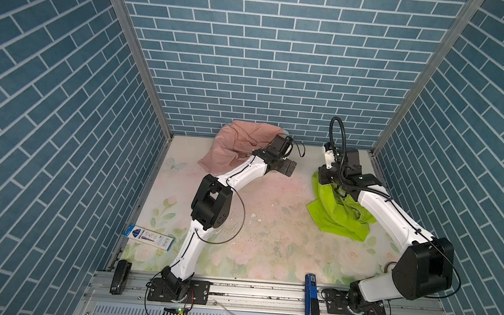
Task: Fold and stack the shorts
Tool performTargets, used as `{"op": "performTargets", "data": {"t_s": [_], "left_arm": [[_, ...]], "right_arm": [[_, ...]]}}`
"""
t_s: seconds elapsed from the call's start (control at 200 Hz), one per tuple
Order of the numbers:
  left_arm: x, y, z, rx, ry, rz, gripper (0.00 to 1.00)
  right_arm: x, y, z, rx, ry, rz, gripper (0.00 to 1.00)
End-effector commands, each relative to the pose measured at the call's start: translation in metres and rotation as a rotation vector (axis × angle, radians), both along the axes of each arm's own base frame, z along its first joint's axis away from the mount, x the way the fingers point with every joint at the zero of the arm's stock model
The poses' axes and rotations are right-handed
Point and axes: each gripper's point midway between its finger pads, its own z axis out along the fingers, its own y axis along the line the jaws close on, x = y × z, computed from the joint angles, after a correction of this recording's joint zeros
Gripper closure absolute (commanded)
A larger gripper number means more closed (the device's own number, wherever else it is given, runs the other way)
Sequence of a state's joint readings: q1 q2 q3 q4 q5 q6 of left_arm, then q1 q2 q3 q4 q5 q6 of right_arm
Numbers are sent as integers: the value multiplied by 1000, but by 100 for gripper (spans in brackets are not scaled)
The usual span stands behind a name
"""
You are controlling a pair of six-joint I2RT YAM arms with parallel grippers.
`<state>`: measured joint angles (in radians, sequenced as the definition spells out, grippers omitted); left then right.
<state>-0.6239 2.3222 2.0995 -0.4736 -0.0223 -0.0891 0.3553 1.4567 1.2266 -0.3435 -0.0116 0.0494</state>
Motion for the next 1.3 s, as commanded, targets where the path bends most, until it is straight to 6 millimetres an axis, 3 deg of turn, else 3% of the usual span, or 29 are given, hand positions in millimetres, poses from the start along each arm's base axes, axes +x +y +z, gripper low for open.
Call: {"op": "performTargets", "data": {"t_s": [0.0, 0.13, 0.27, 0.47, 0.735, 0.965, 1.165, 1.295], "left_arm": [[11, 9, -19, 89, 13, 40, 0], [30, 28, -29, 191, -20, 125, 0], [46, 57, -36, 199, -4, 213, 0], [57, 110, -47, 195, 62, 334, 0], [48, 177, -48, 222, 104, 462, 0], [30, 230, -50, 303, 117, 502, 0], [18, 263, -46, 368, 98, 500, 0], [18, 276, -37, 350, 91, 520, 0]], "right_arm": [[-10, 3, 40, 100, -100, -3, 100], [-24, -4, 45, 100, -109, -12, 100], [-34, -5, 36, 95, -77, 1, 100], [-40, 8, 21, 108, -28, 75, 100], [-49, 42, 16, 78, -7, 213, 100], [-58, 78, 15, 64, -5, 321, 100], [-58, 103, 13, 62, -4, 381, 100], [-53, 122, 22, 79, -14, 413, 100]]}}
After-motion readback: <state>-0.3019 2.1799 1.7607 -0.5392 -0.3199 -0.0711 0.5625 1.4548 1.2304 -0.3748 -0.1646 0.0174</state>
